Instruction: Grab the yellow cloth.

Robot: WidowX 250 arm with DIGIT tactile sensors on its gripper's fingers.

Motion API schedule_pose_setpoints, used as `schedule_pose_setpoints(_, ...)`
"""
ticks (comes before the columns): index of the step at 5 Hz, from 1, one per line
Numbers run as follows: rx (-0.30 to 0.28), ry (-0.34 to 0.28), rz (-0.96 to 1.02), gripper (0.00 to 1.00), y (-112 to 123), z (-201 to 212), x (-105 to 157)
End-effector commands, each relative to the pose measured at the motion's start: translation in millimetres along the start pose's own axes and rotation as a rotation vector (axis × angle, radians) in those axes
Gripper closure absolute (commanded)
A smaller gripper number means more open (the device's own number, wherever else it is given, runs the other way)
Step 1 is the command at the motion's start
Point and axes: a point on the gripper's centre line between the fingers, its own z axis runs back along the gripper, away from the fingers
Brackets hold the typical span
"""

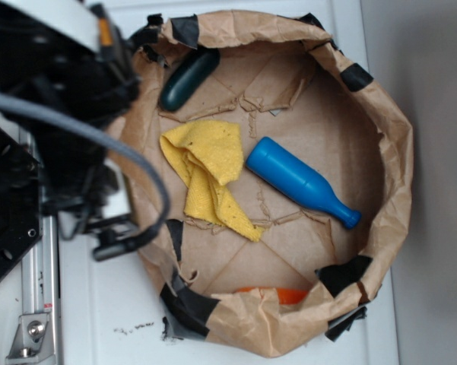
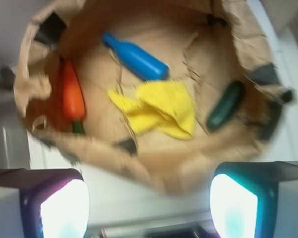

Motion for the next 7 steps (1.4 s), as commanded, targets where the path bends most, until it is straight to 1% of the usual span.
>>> schedule_pose_setpoints(1,0.09,0.018,0.098,0.0,2,-60,24)
schedule_pose_setpoints(2,0.138,0.026,0.004,0.0,-1,-86,20)
schedule_pose_setpoints(3,0.181,-0.013,-0.259,0.0,5,-103,20)
schedule_pose_setpoints(4,0.316,0.036,-0.271,0.0,23,-124,28)
schedule_pose_setpoints(5,0.314,0.079,-0.221,1.0,41,-143,33)
schedule_pose_setpoints(6,0.288,0.078,-0.176,1.0,45,-142,38)
schedule_pose_setpoints(7,0.248,0.056,-0.14,1.0,43,-118,47)
